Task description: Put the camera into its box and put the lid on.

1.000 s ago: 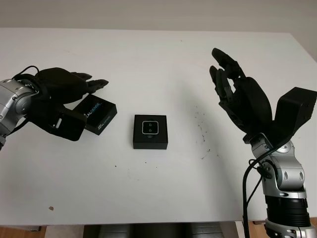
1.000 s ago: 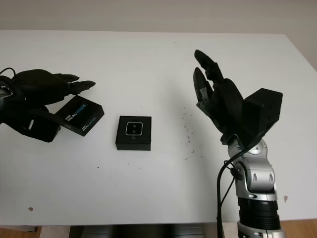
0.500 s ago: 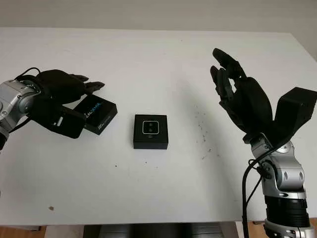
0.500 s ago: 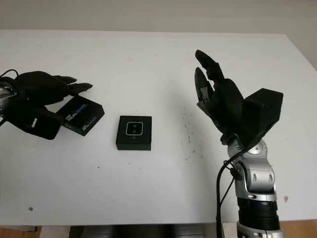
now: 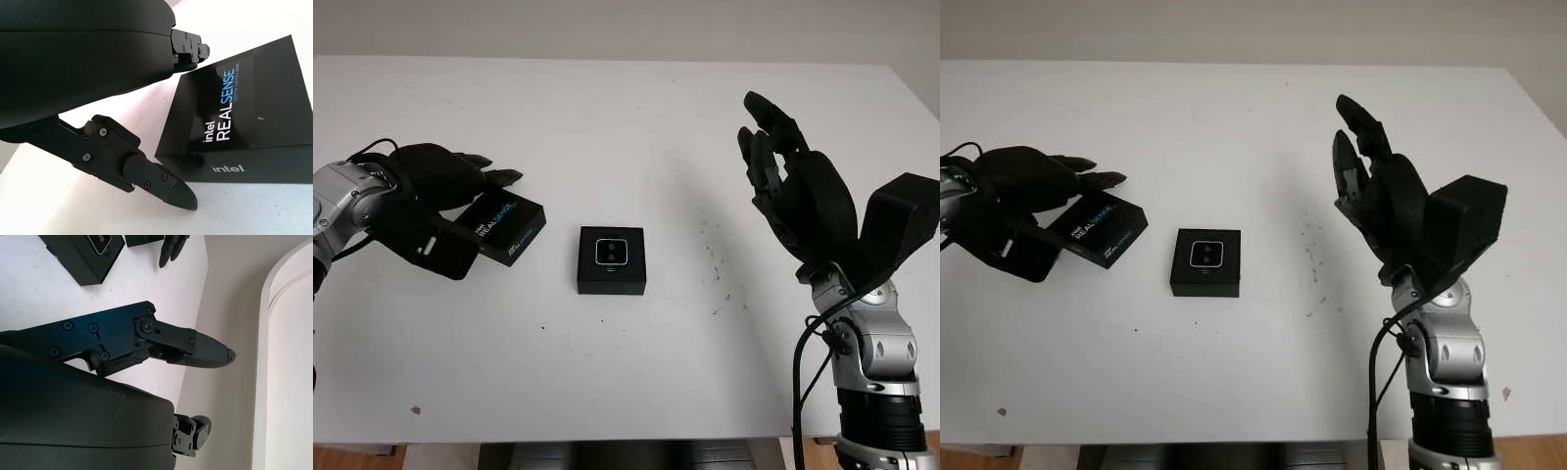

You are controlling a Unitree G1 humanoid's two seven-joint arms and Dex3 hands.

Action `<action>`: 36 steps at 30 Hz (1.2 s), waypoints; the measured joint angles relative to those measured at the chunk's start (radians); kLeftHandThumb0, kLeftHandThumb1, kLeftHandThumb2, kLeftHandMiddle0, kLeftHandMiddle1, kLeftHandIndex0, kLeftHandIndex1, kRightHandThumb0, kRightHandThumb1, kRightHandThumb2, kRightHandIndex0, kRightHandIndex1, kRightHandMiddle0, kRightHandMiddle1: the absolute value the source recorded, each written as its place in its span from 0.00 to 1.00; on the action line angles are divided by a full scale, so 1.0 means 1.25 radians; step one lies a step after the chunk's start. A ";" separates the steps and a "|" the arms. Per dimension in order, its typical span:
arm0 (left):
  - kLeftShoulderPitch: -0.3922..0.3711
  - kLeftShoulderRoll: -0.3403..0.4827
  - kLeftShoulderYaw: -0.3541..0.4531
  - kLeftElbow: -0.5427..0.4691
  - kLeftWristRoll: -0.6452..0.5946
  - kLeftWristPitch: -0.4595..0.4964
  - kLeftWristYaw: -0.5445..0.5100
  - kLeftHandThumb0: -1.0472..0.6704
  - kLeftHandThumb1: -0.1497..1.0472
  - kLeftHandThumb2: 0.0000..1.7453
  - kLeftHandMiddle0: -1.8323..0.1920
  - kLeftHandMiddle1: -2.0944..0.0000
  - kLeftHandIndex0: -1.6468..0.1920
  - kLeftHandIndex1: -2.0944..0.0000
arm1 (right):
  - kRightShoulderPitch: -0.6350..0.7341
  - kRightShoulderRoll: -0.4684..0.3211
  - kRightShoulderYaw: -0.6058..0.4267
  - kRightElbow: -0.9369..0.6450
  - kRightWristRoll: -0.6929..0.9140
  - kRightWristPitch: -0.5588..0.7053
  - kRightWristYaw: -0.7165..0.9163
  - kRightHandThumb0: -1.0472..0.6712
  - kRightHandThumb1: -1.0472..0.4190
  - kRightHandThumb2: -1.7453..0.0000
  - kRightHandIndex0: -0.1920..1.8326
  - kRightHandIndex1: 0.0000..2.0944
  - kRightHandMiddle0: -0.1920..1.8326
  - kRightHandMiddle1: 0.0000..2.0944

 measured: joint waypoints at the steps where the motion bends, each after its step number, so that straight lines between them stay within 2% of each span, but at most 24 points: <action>1: -0.002 -0.002 -0.003 0.011 0.001 -0.003 0.015 0.32 0.79 0.03 0.88 0.97 0.90 0.97 | 0.002 0.000 0.000 0.000 0.000 -0.002 0.002 0.25 0.00 0.63 0.08 0.03 0.00 0.21; 8: -0.020 -0.026 -0.009 0.087 -0.007 -0.011 0.079 0.34 0.82 0.04 0.87 0.97 0.90 0.97 | 0.006 -0.001 0.000 0.000 -0.007 -0.021 0.007 0.26 0.00 0.63 0.08 0.03 0.00 0.22; 15: -0.036 -0.051 0.001 0.144 -0.068 -0.007 0.047 0.36 0.85 0.04 0.87 0.97 0.87 0.96 | 0.015 -0.001 -0.001 0.000 -0.008 -0.022 0.006 0.26 0.00 0.63 0.08 0.03 0.00 0.20; 27: -0.027 -0.053 0.004 0.131 -0.118 0.008 -0.002 0.33 0.83 0.03 0.81 0.96 0.83 0.96 | 0.021 0.001 -0.010 -0.005 -0.004 -0.012 -0.011 0.29 0.00 0.64 0.08 0.03 0.00 0.19; 36: -0.025 -0.050 0.004 0.128 -0.141 -0.010 -0.034 0.33 0.83 0.03 0.83 0.98 0.84 0.97 | 0.022 0.014 -0.010 -0.017 -0.005 0.014 -0.040 0.30 0.00 0.63 0.08 0.03 0.00 0.19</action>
